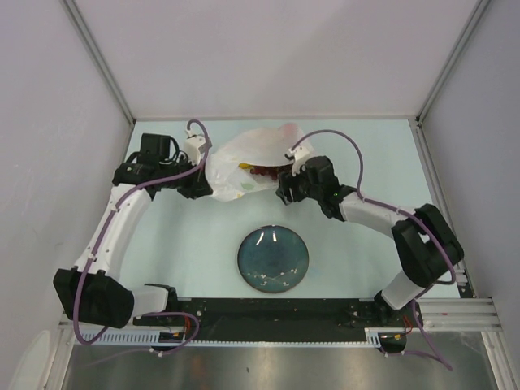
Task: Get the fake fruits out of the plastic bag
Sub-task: Adjust the plastic bag at the center of the board.
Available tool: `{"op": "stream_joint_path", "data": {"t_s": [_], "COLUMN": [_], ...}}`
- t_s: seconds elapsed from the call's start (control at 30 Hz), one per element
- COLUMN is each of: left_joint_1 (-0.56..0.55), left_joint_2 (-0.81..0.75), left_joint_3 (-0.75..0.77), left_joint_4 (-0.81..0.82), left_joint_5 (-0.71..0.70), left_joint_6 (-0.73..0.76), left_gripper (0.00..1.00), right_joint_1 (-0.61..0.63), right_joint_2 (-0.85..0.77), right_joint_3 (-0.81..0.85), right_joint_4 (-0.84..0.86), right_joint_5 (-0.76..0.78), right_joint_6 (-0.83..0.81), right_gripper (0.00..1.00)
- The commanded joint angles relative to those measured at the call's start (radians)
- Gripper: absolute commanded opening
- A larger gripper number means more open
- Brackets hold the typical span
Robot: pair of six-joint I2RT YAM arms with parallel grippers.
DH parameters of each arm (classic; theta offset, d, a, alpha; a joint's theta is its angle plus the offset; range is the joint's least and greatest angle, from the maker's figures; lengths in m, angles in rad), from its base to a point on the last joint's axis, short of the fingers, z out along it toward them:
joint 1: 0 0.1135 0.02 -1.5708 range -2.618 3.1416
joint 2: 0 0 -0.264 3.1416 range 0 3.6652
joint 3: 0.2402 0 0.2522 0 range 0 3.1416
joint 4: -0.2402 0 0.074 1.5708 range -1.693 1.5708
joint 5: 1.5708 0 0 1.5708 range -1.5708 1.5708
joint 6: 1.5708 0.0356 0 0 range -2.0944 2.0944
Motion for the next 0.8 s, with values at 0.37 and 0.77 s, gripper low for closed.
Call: {"op": "stream_joint_path", "data": {"t_s": [0.37, 0.77], "left_joint_1": [0.001, 0.002], "left_joint_2": [0.011, 0.024], "left_joint_3": [-0.007, 0.097], "left_joint_4": [-0.016, -0.042], "left_joint_5": [0.055, 0.096], "left_joint_6": [-0.01, -0.056], "left_gripper": [0.0, 0.0], "right_joint_1": [-0.067, -0.012], "right_joint_2": [-0.088, 0.021], "right_joint_3": [0.088, 0.216], "right_joint_4": [0.019, -0.028], "right_joint_5": [-0.188, -0.168], "right_joint_6": [0.093, 0.044], "right_gripper": [0.67, 0.41]}}
